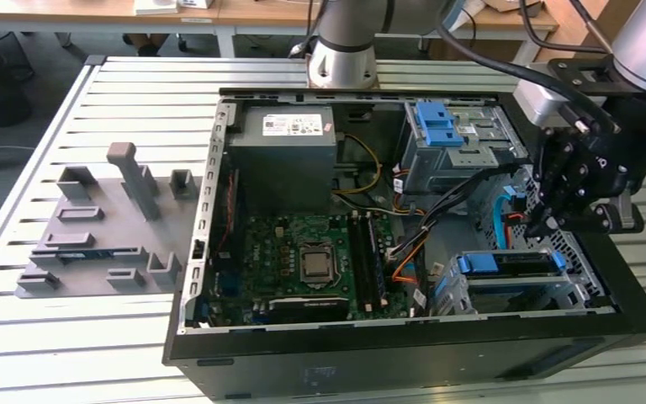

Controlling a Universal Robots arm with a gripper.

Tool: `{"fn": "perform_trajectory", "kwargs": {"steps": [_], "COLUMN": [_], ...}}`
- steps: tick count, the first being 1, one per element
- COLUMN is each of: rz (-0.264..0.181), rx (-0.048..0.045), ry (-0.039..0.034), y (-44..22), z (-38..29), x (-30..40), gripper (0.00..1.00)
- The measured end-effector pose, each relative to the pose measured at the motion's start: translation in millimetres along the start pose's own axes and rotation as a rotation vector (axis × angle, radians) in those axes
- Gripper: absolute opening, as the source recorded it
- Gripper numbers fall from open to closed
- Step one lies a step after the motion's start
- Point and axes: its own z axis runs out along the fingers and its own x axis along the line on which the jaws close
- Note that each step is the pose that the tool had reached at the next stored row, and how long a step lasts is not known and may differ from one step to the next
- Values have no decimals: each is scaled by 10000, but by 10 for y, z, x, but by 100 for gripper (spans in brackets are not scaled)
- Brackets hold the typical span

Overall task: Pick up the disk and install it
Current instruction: 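Insert the first disk wire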

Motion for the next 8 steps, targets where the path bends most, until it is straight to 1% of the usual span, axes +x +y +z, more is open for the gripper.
{"fn": "perform_trajectory", "kwargs": {"steps": [3,8], "rz": [10,18], "rx": [-28,-30], "ry": [1,1], "y": [-19,-22], "z": [9,43], "x": [3,67], "gripper": [16,16]}}
